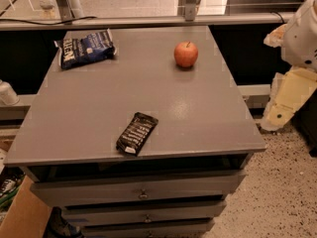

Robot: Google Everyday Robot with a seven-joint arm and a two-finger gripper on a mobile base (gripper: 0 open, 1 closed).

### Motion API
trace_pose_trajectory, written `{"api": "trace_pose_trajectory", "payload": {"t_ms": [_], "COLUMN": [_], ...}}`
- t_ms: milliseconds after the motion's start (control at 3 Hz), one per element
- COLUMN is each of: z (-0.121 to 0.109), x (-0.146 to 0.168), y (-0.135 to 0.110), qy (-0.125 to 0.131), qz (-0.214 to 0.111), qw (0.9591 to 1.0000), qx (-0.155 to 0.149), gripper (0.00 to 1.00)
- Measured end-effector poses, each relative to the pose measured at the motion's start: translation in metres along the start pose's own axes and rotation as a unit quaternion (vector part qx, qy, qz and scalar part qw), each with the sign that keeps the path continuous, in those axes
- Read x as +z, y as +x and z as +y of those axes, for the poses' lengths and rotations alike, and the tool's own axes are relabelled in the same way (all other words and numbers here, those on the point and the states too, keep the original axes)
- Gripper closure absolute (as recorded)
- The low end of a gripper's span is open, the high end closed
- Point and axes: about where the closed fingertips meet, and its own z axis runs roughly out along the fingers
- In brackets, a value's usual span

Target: Move apple near rxbar chocolate

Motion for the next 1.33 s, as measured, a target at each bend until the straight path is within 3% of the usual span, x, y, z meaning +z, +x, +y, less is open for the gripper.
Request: {"api": "trace_pose_trajectory", "payload": {"t_ms": [333,667,1333], "z": [-0.02,-0.046,-0.095], "x": [0.027,0.051,0.096], "y": [-0.019,-0.041,-0.093], "qy": [0.01,0.026,0.062], "qz": [-0.047,-0.093,-0.144], "qw": [0.9988,0.995,0.9872], "qx": [0.014,0.024,0.031], "gripper": [0.0,0.0,0.0]}}
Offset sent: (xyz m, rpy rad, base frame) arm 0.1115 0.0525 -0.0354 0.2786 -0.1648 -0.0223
